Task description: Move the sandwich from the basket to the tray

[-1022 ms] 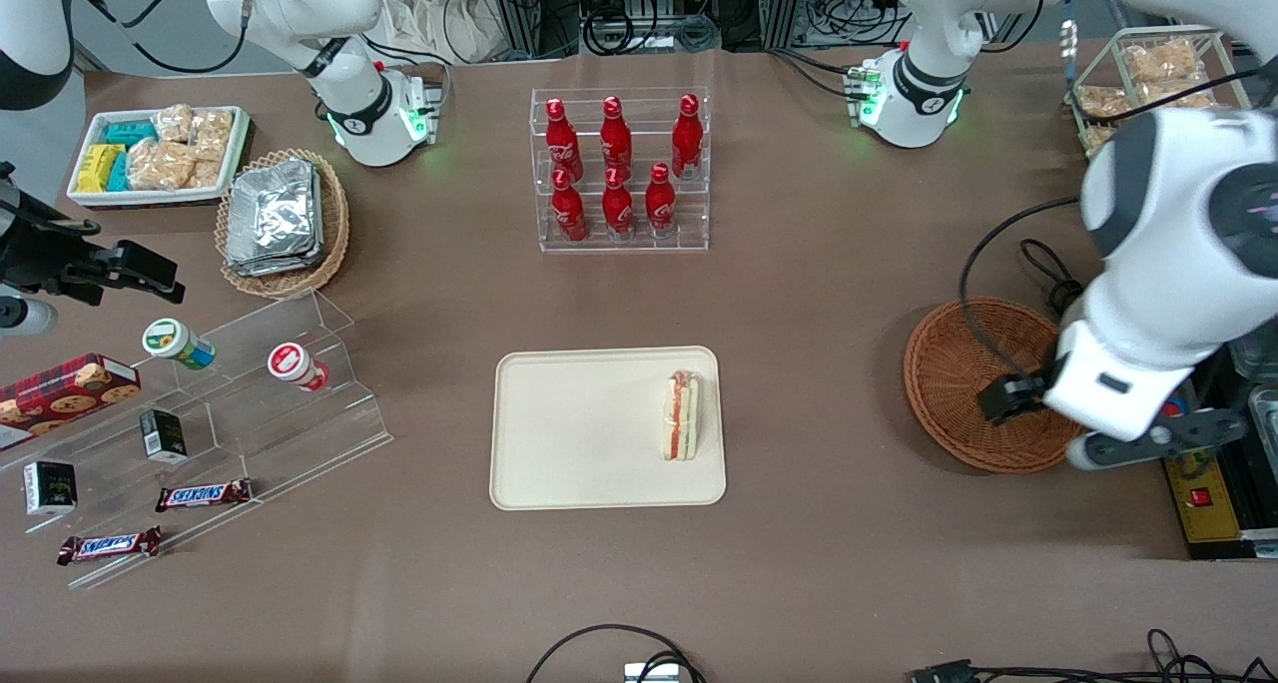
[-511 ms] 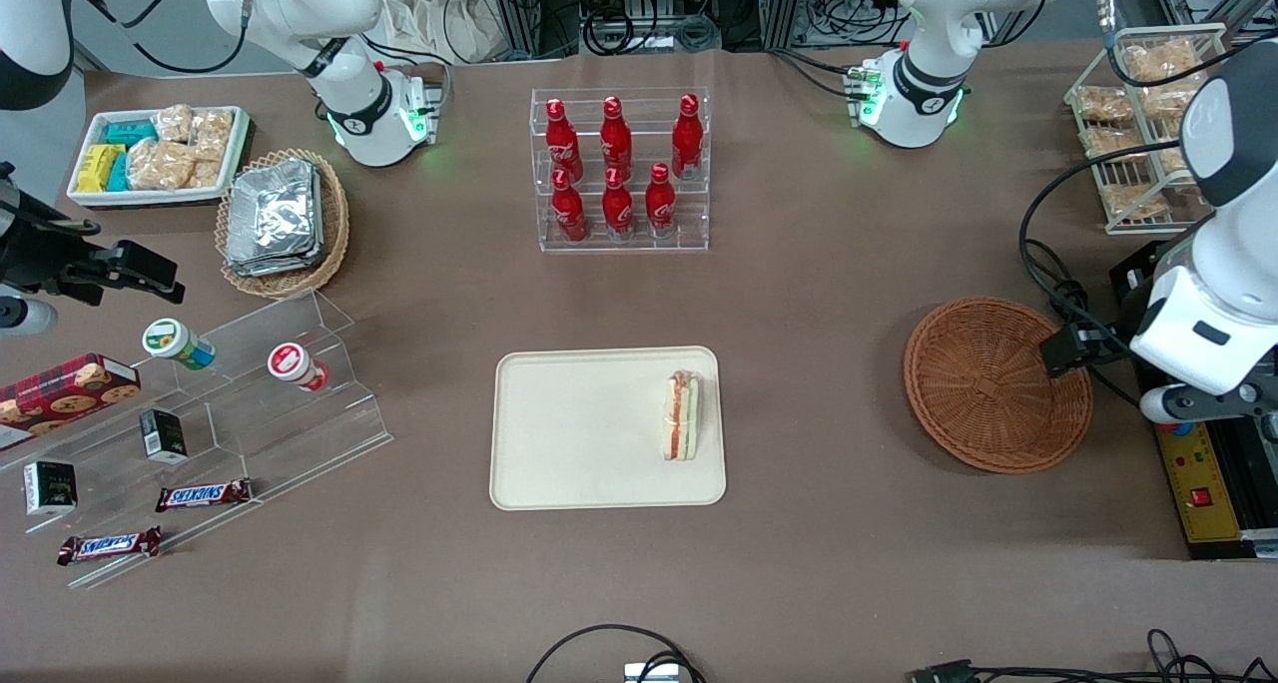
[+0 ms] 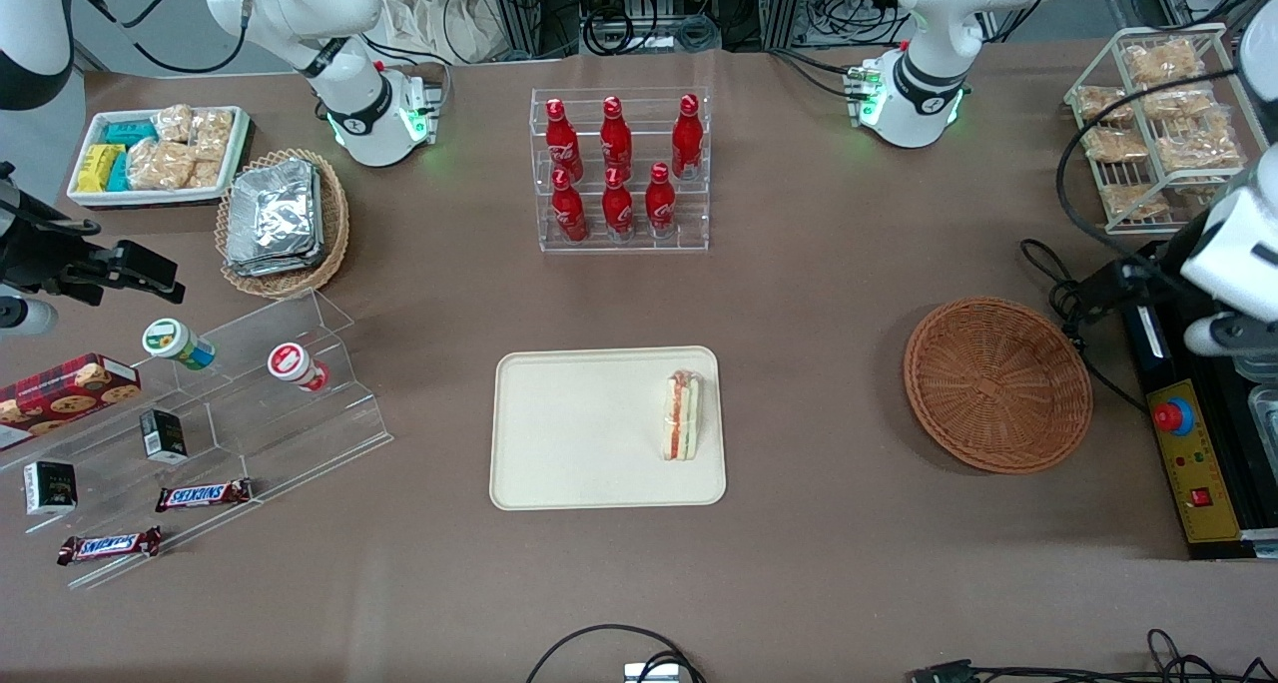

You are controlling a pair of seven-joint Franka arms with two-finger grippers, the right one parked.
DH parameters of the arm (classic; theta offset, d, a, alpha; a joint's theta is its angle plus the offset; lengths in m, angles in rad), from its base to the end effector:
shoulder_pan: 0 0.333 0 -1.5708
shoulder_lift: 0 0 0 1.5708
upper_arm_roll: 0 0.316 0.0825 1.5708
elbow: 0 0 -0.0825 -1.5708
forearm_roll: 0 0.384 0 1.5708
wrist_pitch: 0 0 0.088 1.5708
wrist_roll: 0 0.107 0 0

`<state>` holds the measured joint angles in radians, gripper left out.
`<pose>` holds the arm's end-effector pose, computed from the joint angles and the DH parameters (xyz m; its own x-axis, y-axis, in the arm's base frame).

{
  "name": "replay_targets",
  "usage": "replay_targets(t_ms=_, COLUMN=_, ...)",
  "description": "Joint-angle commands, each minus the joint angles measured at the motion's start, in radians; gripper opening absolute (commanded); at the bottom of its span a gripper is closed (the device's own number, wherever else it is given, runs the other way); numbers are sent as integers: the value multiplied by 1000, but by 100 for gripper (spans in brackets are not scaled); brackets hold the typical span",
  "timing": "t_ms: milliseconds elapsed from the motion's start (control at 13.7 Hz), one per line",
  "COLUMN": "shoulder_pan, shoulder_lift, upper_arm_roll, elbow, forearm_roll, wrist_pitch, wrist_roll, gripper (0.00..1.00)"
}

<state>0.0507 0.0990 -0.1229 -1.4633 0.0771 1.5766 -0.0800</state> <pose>0.5853 -0.0303 0.6200 0.9998 0.0080 0.0202 0.0092 -0.9979 -0.0635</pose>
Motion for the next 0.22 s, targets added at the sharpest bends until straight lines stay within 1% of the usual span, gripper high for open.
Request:
replay_targets(t_ms=0, shoulder_pan=18, shoulder_lift=-94, upper_arm_roll=0, elbow=-72, forearm_roll=-55, wrist_pitch=-7, wrist_roll=22, gripper=100)
replay_targets(t_ms=146, shoulder_pan=24, shoulder_lift=-108, upper_arm_roll=3, elbow=-87, forearm_roll=-69, wrist_pitch=-10, wrist_roll=29, gripper=100)
